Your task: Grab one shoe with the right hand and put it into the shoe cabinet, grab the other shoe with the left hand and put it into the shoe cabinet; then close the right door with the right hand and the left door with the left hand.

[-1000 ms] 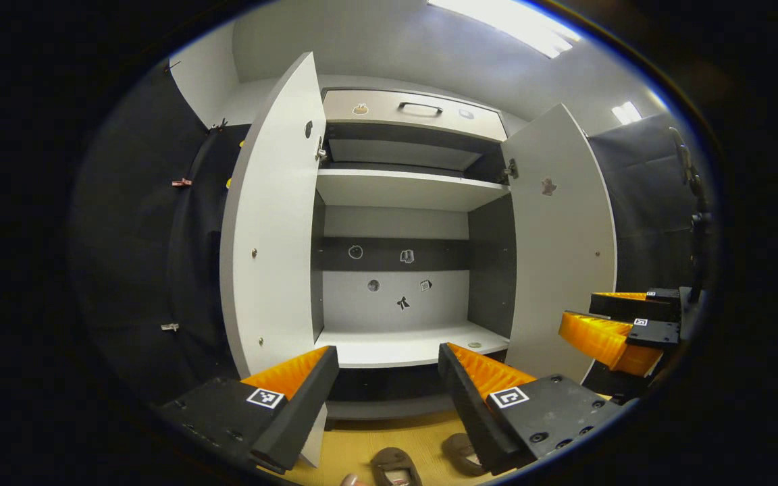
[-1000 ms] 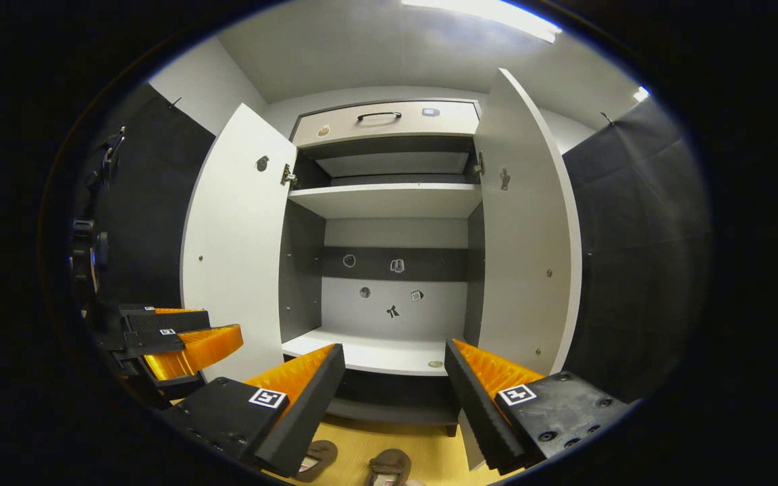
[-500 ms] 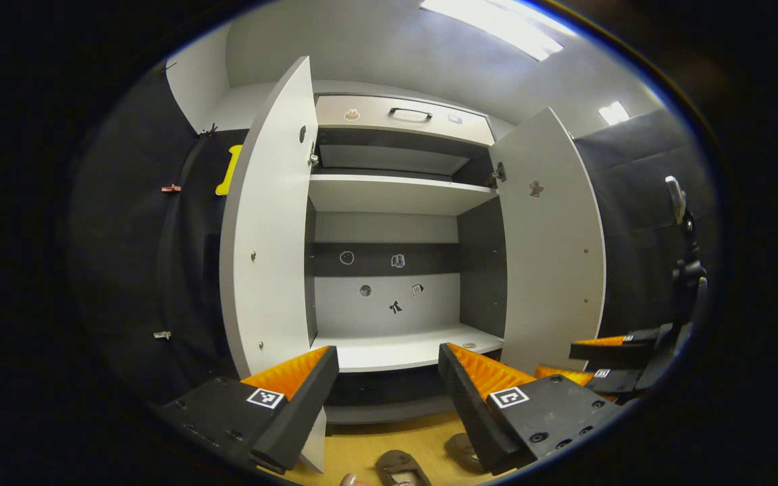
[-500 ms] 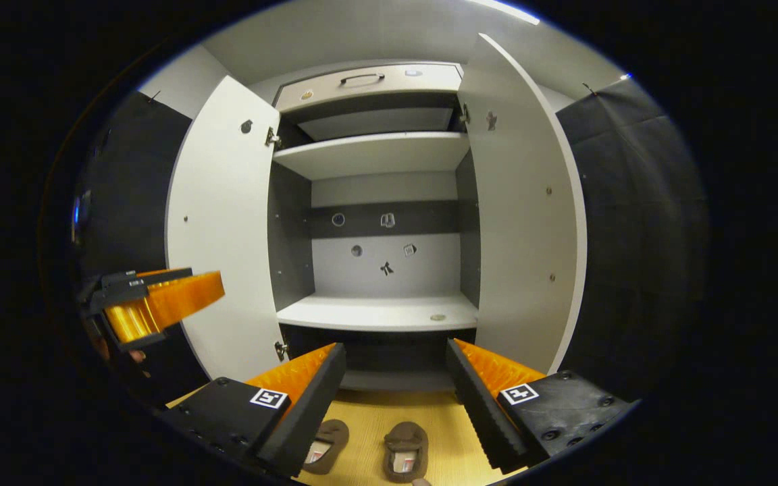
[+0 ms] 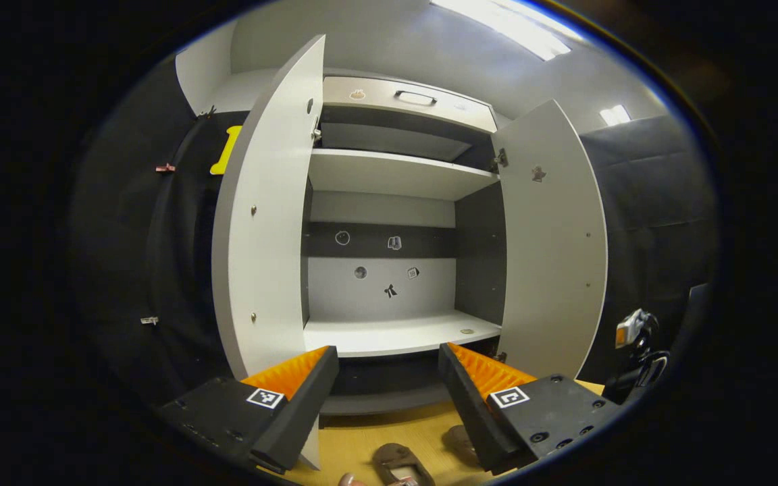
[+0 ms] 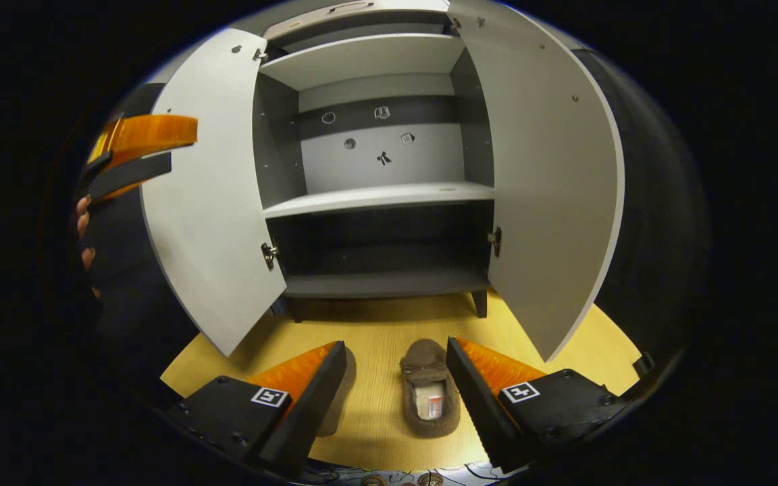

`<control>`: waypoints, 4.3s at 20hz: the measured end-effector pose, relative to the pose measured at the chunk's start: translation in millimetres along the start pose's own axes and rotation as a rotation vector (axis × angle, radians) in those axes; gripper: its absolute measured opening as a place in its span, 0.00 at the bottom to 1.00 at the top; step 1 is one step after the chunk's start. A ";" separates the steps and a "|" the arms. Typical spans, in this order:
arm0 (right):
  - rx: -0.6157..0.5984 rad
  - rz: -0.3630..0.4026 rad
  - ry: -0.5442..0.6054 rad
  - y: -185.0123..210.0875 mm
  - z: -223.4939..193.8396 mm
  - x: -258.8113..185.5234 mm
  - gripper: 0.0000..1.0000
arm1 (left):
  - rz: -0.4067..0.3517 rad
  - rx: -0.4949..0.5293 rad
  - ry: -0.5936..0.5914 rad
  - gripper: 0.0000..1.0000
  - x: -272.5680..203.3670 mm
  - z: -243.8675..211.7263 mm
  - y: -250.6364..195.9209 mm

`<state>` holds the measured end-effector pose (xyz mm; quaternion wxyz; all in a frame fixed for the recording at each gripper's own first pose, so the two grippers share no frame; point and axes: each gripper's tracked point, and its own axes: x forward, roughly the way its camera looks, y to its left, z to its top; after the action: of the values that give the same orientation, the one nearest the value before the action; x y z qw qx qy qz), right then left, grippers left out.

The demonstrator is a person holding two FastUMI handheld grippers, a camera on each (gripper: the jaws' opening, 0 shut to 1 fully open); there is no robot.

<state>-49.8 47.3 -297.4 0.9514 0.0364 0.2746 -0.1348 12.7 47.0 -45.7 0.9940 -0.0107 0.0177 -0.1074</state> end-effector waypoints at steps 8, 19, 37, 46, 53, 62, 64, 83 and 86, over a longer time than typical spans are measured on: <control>0.043 -0.069 0.202 -17.5 -91.6 59.8 0.95 | -0.006 -0.011 0.058 0.95 10.7 -30.7 14.9; 0.003 -0.068 0.289 -24.8 -138.5 124.8 0.72 | -0.023 0.033 0.100 0.95 24.0 -52.3 14.0; -0.061 -0.062 0.311 -33.4 -145.5 182.2 0.05 | 0.005 0.005 0.187 0.95 34.5 -85.4 6.7; -0.074 0.066 0.243 -7.0 -91.7 126.6 0.05 | 0.009 0.021 0.171 0.95 21.9 -76.4 4.1; -0.015 0.054 -0.047 5.2 80.6 75.5 0.05 | -0.056 -0.072 0.156 0.95 -1.4 -69.4 -11.0; -0.083 0.017 -0.341 11.2 277.5 89.2 0.05 | -0.062 -0.120 0.151 0.95 -8.5 -64.6 -18.6; -0.059 0.024 -0.356 10.5 311.2 114.1 0.05 | -0.050 -0.112 0.141 0.95 1.5 -65.2 -22.4; -0.045 0.039 -0.125 -28.7 349.3 363.8 0.05 | 0.339 -0.061 0.215 0.95 81.2 -99.8 -11.6; -0.021 0.022 -0.048 -28.6 338.2 380.0 0.11 | 0.345 -0.055 0.222 0.95 84.4 -100.4 -8.4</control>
<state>424.5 -118.5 -213.3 0.9595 0.0262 0.2526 -0.1223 89.5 19.0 -148.5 0.9889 -0.0228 0.1316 0.0645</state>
